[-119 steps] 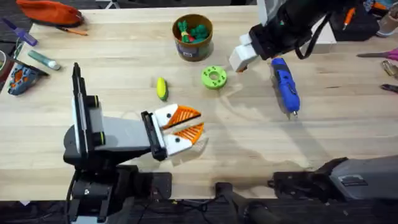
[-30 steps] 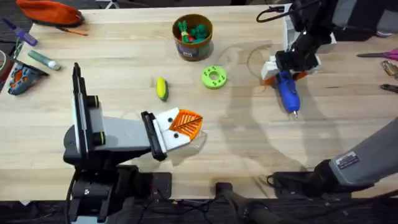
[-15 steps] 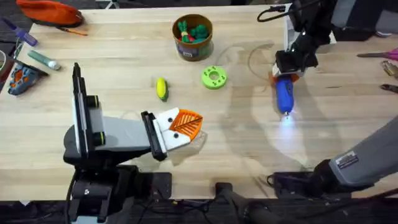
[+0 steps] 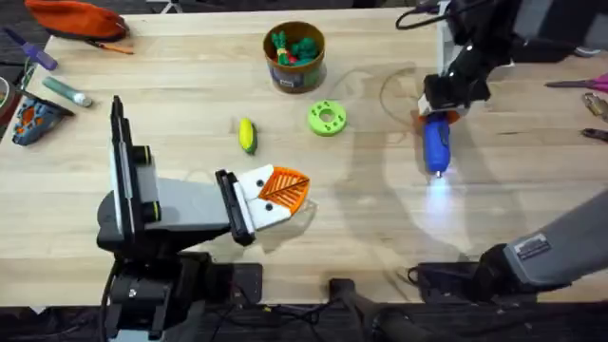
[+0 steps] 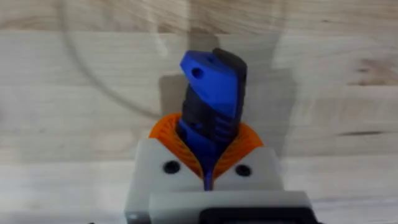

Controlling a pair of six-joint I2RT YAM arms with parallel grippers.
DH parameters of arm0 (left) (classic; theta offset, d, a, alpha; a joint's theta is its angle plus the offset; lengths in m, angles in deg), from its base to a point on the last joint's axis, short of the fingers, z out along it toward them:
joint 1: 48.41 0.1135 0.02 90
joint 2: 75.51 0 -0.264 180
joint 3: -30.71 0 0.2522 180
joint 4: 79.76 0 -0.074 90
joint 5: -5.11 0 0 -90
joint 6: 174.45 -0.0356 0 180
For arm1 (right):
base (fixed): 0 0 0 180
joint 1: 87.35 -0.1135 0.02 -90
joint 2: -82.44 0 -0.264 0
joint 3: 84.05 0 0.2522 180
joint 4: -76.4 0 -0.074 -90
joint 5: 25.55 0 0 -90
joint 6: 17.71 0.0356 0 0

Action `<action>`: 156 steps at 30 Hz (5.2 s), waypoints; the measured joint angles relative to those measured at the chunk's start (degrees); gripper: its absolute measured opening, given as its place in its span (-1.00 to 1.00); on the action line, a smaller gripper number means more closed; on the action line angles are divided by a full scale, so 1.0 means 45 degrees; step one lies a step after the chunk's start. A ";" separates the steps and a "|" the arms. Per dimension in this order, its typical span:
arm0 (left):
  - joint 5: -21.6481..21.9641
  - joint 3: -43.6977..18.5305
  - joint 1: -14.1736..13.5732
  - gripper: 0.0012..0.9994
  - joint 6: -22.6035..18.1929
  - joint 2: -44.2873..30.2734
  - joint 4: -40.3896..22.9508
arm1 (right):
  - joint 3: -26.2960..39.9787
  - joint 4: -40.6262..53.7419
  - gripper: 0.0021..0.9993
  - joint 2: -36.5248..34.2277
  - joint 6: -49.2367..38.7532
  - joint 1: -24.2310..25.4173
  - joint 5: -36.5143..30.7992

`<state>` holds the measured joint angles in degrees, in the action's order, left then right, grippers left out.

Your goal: Pick up the gripper from the table and insert it into the empty holder that is missing its gripper. Then pick up a screw, insert it into the mounting hole, and use the screwdriver to tighten it. Finally, clean up the table by picking up the vegetable and placing it into the bucket.

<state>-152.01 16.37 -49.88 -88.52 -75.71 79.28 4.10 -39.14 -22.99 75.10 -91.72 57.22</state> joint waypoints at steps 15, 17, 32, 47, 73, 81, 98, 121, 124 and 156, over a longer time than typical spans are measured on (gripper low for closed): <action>0.0000 0.0000 0.0000 -0.98 -0.0001 0.0000 0.0000 | 0.1472 -0.0129 -0.96 0.4883 0.0043 -0.1005 0.1305; 0.0000 0.0000 0.0000 -0.98 0.0000 0.0000 0.0000 | 0.1660 -0.0526 -0.96 0.5361 0.0044 -0.1150 0.1755; 0.0000 0.0000 0.0000 -0.98 -0.0004 0.0000 0.0000 | 0.1792 -0.5590 -0.96 0.7461 -0.0071 -0.1412 1.0246; 0.0000 0.0000 0.0000 -0.98 -0.0003 0.0000 0.0000 | 0.1680 -0.7427 -0.96 0.7461 -0.1836 -0.3144 1.5142; 0.0000 0.0000 0.0000 -0.98 -0.0003 0.0000 0.0000 | -0.3910 -2.0409 -0.96 0.7461 0.2300 -0.5323 1.6314; 0.0000 0.0000 0.0000 -0.98 0.0000 0.0000 0.0000 | -0.3915 -2.0472 -0.96 0.7173 0.1280 -0.6434 1.7061; 0.0000 0.0000 0.0000 -0.98 0.0000 0.0000 0.0000 | -0.3915 -2.0632 -0.96 0.6421 0.0603 -0.7246 1.7537; 0.0000 0.0000 0.0000 -0.98 0.0000 0.0000 0.0000 | -0.3915 -2.1160 -0.96 0.6013 0.0214 -0.8212 1.7542; -0.0002 0.0000 0.0000 -0.98 -0.0003 0.0000 0.0000 | -0.3915 -2.1170 -0.96 0.6008 0.0203 -0.8207 1.7537; 0.0000 0.0000 0.0000 -0.98 -0.0003 0.0000 -0.0002 | -0.3915 -2.1176 -0.96 0.5452 -0.0221 -0.8222 1.8212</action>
<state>-152.01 16.37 -49.88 -88.54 -75.71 79.27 -13.52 -134.44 1.54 74.11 -128.71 139.17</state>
